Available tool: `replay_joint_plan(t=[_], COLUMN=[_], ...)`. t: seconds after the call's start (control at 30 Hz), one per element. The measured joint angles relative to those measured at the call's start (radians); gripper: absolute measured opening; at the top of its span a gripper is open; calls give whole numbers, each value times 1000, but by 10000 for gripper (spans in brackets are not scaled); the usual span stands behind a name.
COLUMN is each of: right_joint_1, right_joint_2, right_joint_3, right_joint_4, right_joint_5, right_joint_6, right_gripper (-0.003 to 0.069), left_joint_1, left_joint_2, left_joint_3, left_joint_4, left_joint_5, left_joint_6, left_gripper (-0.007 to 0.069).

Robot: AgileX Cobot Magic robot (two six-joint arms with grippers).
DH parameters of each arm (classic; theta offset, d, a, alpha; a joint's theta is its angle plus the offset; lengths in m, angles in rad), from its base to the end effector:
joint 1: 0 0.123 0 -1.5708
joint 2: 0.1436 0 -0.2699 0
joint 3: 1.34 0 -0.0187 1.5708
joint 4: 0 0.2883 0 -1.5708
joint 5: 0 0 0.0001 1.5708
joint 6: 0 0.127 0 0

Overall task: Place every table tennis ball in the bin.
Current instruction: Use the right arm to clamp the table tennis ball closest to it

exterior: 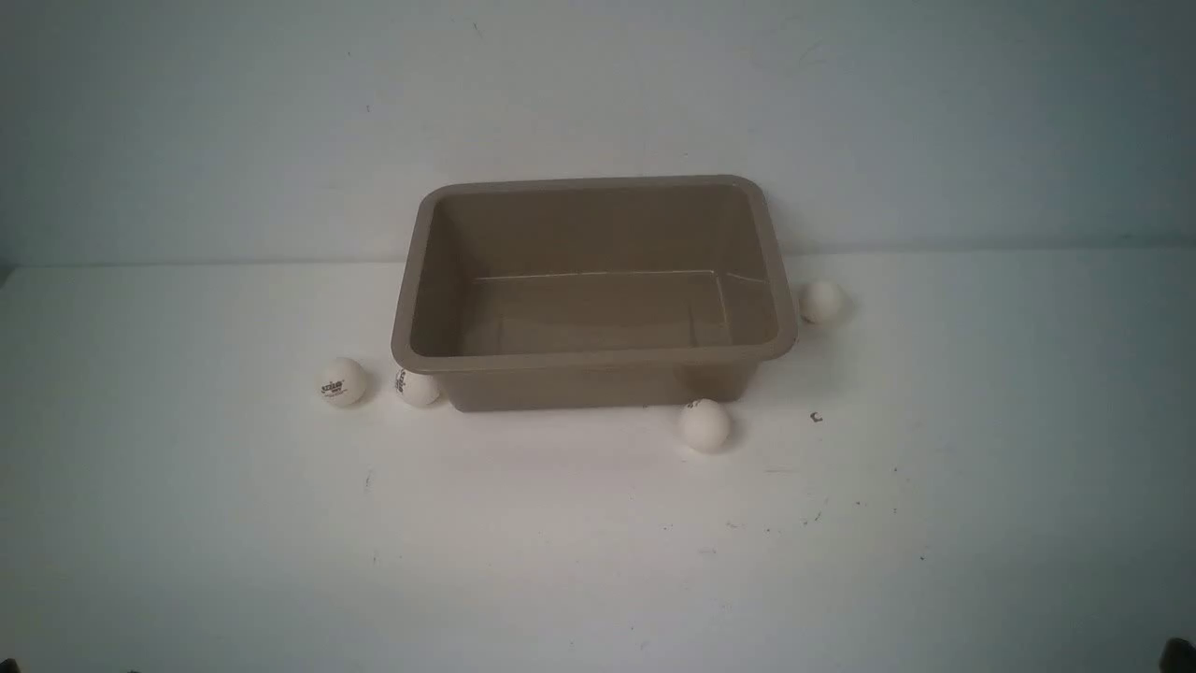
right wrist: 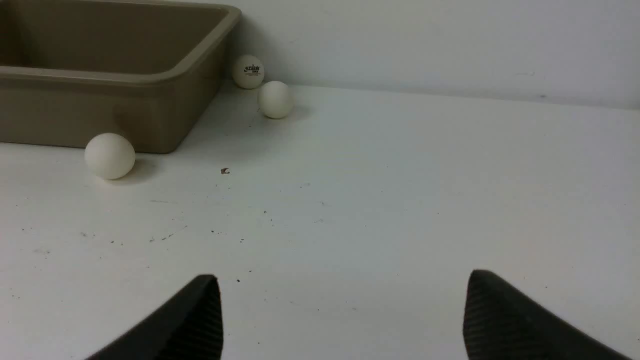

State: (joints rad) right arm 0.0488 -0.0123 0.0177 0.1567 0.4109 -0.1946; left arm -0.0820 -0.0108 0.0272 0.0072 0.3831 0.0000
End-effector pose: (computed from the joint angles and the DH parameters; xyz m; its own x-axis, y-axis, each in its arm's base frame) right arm 0.1378 0.0147 0.1600 -0.3127 -0.0660 -0.9476 -0.1237 0.9919 -0.0282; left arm 0.1391 -0.0111 0.1587 -0.3057 0.0318 -0.9516 0.0814 0.9967 0.0072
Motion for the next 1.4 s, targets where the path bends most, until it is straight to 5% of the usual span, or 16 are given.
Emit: replay_joint_plan(t=[1.23,1.4], right_joint_1=[0,0], right_joint_2=[0,0], right_joint_3=[0,7], right_joint_4=[0,29], right_joint_5=[0,-118], right_joint_6=[-6,6], right_gripper=[588,588], left_joint_1=[0,0], left_joint_2=[0,0], left_joint_3=[0,0], left_joint_4=[0,0], left_joint_5=[0,0], left_joint_6=[0,0], left_gripper=[499,499])
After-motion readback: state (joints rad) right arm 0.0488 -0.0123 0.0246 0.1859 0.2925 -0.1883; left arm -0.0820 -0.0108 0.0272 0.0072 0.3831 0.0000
